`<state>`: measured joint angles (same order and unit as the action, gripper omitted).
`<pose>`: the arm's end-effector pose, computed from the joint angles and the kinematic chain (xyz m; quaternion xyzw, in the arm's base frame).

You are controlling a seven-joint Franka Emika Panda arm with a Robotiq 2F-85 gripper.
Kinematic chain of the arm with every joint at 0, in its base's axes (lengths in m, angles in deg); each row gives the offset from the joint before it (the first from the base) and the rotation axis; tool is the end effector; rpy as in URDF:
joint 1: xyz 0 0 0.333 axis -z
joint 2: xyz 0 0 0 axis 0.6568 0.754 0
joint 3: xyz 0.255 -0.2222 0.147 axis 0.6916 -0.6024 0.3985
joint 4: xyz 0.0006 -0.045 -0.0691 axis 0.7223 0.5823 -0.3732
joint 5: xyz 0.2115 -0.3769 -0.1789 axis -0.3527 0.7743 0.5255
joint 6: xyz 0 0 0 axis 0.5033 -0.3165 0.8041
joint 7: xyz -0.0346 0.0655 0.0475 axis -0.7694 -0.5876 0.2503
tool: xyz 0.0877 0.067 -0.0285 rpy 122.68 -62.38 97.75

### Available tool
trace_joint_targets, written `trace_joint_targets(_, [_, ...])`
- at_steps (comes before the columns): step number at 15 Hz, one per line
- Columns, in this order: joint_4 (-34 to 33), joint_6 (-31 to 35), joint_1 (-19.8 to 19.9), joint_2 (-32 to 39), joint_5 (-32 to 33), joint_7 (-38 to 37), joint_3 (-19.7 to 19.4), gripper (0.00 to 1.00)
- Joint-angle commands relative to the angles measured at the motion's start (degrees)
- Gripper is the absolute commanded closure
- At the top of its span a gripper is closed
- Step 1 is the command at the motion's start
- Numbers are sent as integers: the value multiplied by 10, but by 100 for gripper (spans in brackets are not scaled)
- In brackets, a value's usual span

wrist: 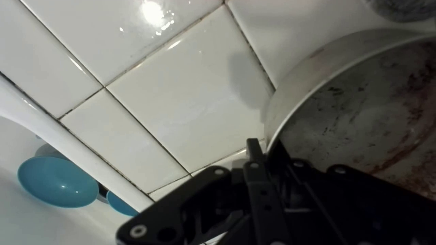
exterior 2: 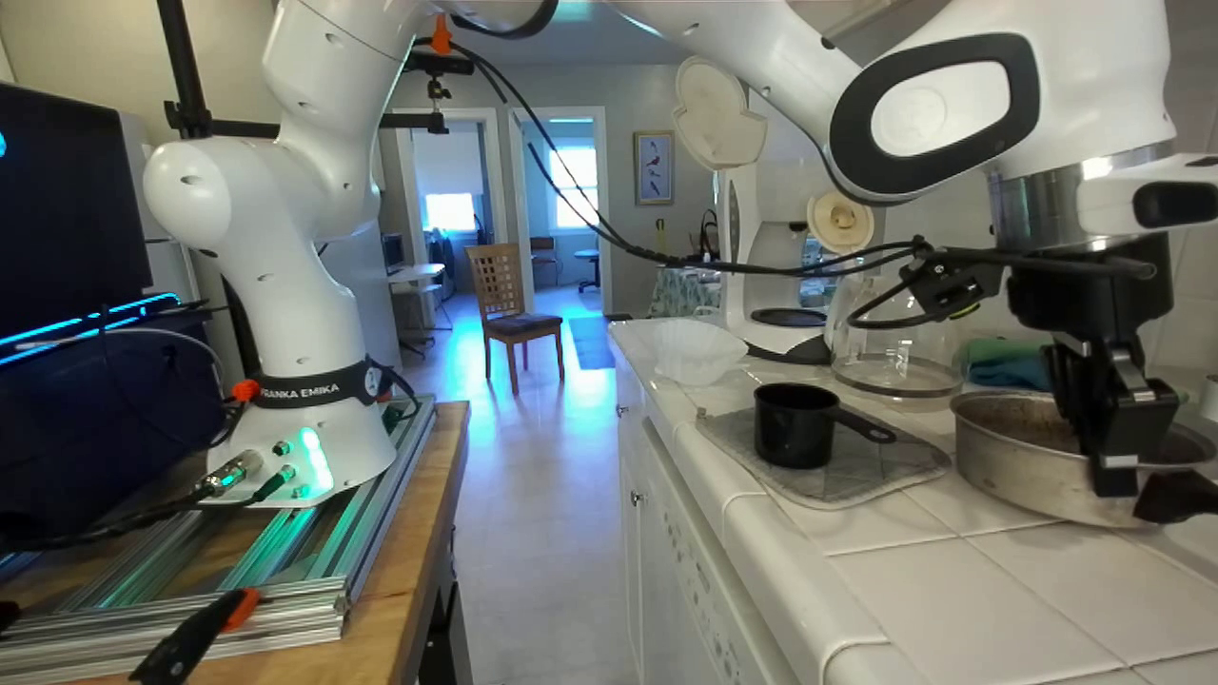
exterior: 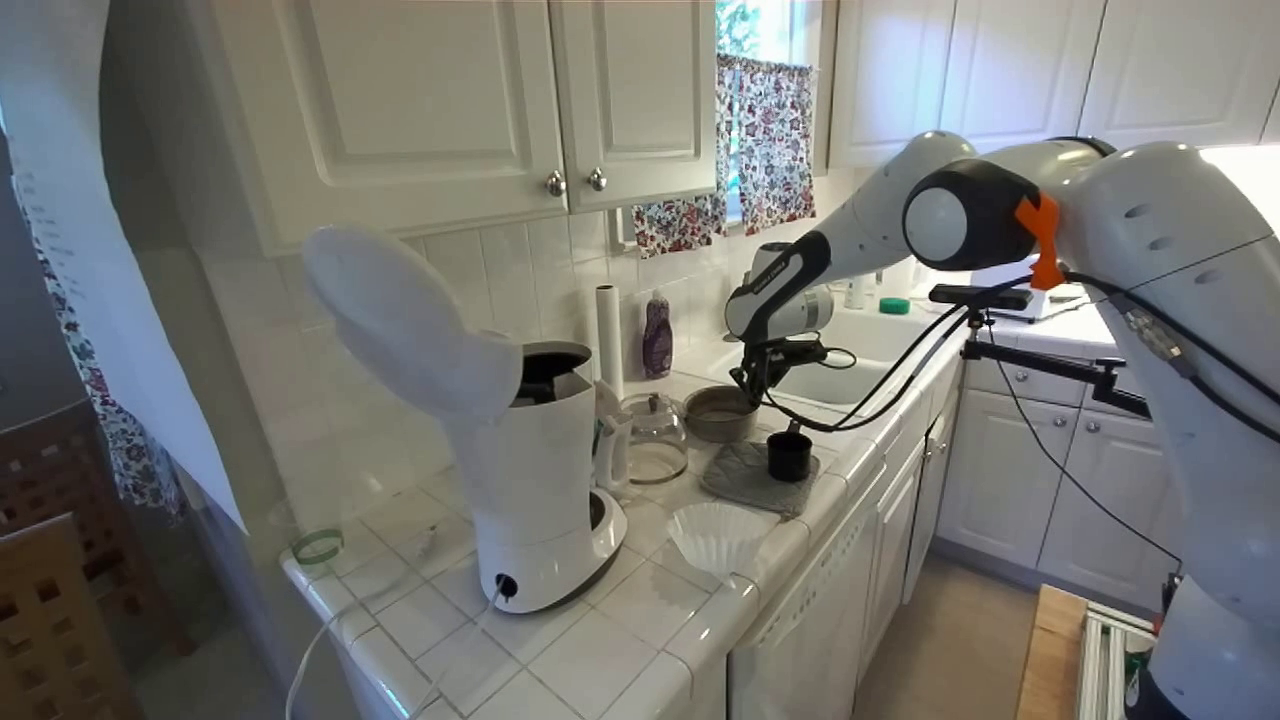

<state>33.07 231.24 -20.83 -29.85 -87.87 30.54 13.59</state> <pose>0.7055 -0.3935 0.2678 0.9497 -0.2829 0.1226 0.0547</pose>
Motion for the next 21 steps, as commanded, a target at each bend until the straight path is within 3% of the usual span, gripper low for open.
trace_joint_targets(1, [4, 3, 10, -6, -22, 15, 12, 97])
trace_joint_targets(21, [38, 23, 20, -48, -45, 43, 29, 98])
